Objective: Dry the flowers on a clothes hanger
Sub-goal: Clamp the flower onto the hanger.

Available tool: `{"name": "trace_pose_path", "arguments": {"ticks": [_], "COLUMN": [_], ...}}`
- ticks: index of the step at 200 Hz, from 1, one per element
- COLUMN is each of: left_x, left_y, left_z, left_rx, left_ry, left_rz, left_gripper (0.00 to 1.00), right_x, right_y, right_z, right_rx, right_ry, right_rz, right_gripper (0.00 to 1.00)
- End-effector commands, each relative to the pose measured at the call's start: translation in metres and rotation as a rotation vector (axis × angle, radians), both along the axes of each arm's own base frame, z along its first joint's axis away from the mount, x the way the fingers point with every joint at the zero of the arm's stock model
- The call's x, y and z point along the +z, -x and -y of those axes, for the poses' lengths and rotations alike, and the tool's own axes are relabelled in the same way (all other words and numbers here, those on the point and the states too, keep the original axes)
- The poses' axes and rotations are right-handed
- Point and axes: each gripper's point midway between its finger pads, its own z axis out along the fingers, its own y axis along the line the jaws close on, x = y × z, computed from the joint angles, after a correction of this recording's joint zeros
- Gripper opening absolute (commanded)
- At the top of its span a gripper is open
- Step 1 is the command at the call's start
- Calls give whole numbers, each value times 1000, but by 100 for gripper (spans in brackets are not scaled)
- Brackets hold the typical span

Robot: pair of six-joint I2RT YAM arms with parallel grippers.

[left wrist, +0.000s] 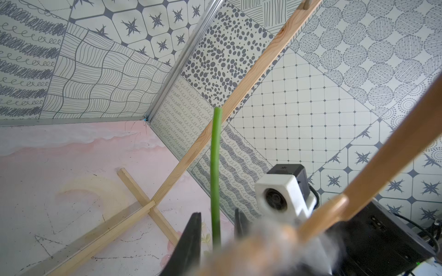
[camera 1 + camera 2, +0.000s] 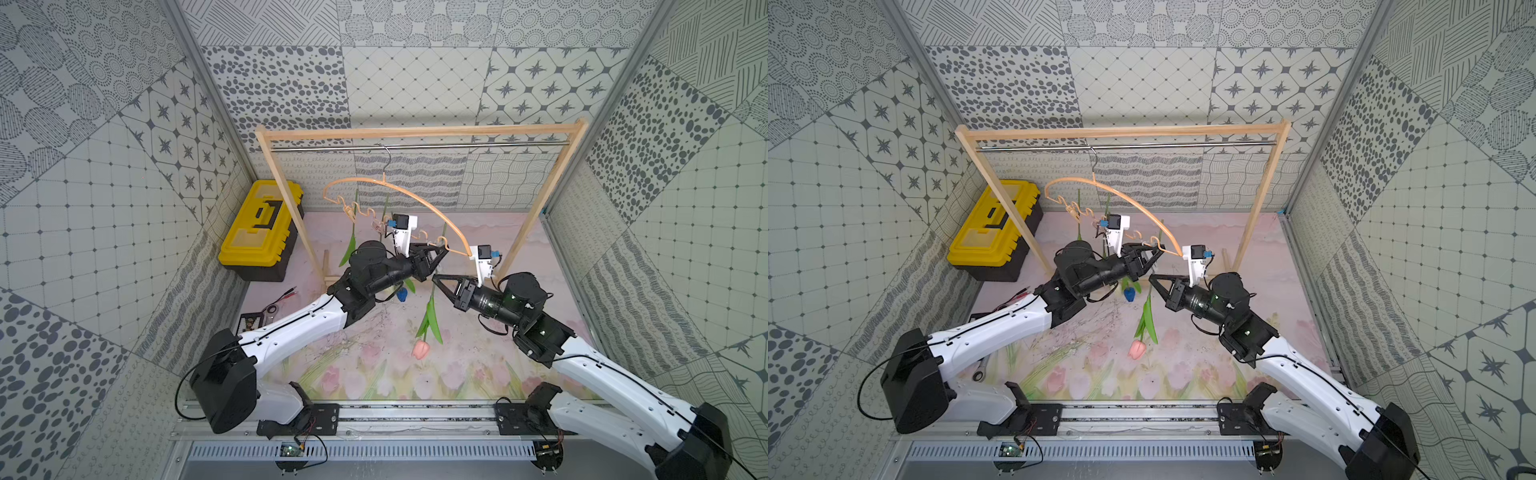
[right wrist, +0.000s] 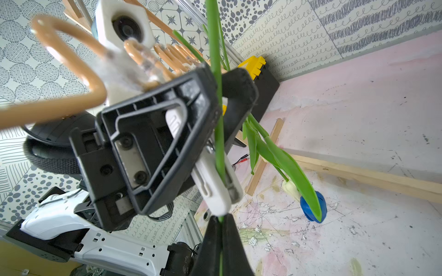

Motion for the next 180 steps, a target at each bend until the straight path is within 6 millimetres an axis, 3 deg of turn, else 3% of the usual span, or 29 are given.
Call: {"name": "trace_pose_path", "arguments": {"ticks": [1, 15, 27, 71, 105, 131, 138, 145, 150, 165, 180], "left_x": [8, 7, 8, 10, 1, -25, -34, -43, -49, -64, -74], "left_y": [2, 2, 2, 2, 3, 12, 15, 18, 21, 30, 40], "left_z": [-4, -6, -8, -15, -35, -54, -60, -67, -72, -88, -103], "left_rx": [0, 12, 21, 53, 136, 183, 192, 207, 215, 242, 260], "left_ry": [31, 38, 43, 30, -34, -146, -183, -221, -247, -313, -367], "left_rz": [8, 10, 10, 23, 22, -12, -24, -39, -49, -75, -89], "left_gripper": [19, 43, 53, 69, 76, 82, 93, 97, 98, 99, 99], "right_x": [28, 27, 26, 20, 7, -6, -10, -13, -16, -26, -33], "right_y": [0, -1, 0, -2, -6, -8, -9, -9, -10, -12, -13], "right_z": [-2, -2, -2, -1, 0, 5, 8, 11, 14, 29, 49], "right_rx": [1, 0, 1, -9, -29, -54, -65, -79, -89, -137, -196], "right_ry": [-53, -52, -51, -35, 7, 47, 59, 73, 85, 129, 176], "right_rz": [66, 64, 61, 51, 26, 4, -2, -7, -11, -32, -52], "right_gripper": [0, 0, 0, 0, 0, 22, 28, 31, 34, 54, 62]}}
